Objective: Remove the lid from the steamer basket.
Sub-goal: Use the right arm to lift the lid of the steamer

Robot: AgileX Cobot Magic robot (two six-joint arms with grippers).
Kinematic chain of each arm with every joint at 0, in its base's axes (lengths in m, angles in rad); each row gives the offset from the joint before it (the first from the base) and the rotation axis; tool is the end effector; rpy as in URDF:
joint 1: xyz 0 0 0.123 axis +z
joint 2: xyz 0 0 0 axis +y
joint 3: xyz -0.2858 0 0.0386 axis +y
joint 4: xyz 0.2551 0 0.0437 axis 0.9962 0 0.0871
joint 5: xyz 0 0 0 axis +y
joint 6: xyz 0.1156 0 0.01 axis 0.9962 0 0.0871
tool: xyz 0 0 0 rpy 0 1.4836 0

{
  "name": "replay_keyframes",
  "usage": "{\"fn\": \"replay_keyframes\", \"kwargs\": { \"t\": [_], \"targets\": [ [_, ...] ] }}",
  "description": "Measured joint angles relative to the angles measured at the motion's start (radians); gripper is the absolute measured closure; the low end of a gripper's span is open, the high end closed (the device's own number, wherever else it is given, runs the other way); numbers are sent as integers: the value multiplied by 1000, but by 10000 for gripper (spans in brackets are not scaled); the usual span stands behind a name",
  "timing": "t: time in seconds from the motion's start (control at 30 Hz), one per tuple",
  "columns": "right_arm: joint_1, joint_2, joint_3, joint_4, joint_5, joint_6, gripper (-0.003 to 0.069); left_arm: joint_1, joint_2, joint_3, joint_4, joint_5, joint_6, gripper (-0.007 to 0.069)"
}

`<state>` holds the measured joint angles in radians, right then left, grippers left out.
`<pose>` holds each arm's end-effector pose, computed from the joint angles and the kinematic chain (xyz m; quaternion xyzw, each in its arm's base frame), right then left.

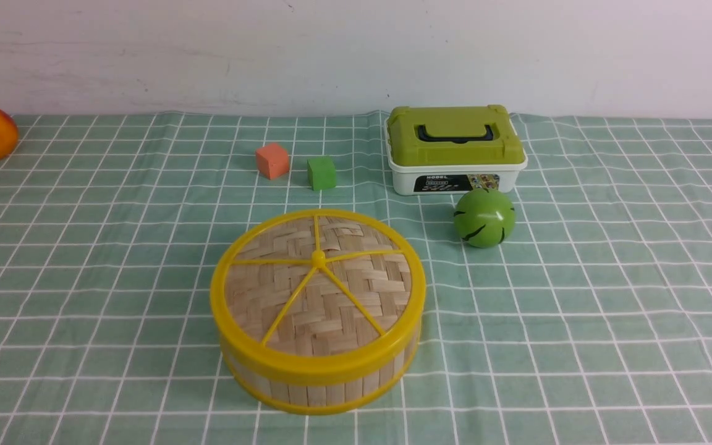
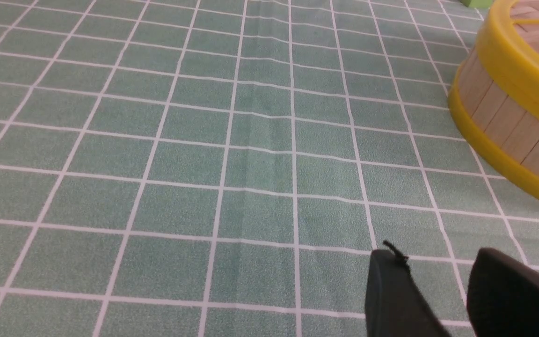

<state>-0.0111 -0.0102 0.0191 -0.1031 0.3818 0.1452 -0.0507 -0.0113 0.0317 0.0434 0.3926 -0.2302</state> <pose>0.0799 -0.0053 0.1656 0.0357 0.8045 -0.0041 0.5929 0.0796 -0.0021 0.1597 -0.0614 0.8100 -0.0634 0.5798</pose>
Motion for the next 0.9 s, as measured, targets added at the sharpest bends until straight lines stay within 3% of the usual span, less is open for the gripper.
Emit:
{"fn": "replay_keyframes", "kwargs": {
  "t": [0.77,0.9],
  "targets": [
    [0,0,3,-45,-24,2,418,0,0,0,0,0,0,386],
    [0,0,7,64,-73,72,418,0,0,0,0,0,0,386]
  ]
}}
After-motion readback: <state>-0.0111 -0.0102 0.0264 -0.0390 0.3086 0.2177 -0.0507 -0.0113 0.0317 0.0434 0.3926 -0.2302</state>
